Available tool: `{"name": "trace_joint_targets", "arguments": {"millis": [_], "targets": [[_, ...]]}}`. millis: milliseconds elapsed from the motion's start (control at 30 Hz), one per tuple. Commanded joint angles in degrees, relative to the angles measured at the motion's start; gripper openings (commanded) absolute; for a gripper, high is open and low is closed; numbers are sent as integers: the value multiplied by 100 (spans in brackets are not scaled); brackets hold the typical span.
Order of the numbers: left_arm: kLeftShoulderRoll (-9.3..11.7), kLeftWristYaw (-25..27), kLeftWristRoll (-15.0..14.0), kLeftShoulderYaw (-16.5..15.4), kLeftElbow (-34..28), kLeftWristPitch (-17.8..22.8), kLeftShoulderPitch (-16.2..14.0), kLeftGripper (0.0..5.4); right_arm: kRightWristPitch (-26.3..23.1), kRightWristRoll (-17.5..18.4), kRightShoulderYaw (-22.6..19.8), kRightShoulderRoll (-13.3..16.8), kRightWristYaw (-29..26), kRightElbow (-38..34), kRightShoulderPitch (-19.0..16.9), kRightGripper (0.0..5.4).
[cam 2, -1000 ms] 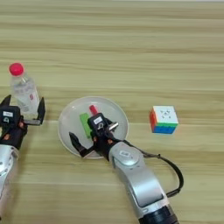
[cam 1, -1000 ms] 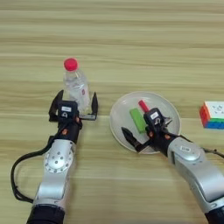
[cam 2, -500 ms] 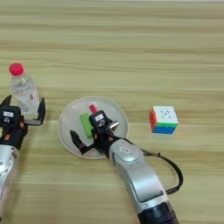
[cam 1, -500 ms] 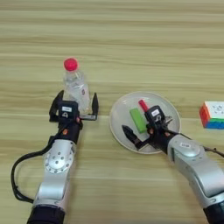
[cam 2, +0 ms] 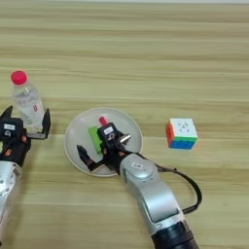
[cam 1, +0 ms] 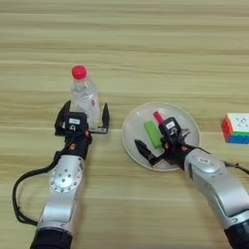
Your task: Move the objects on the table
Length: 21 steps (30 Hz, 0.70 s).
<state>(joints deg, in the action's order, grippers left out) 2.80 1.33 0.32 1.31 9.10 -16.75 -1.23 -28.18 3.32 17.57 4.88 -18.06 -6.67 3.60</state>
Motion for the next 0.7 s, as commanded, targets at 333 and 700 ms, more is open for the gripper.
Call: {"name": "trace_joint_targets", "arguments": {"millis": [333,700], "targets": [[-42,-50,111,25,-53,67,-14,538,-319,-39,86,84,-128,260,-83,540],[-66,-43,136,4,-56,64,-15,538,-121,-341,134,175,-27,556,-11,540]]}}
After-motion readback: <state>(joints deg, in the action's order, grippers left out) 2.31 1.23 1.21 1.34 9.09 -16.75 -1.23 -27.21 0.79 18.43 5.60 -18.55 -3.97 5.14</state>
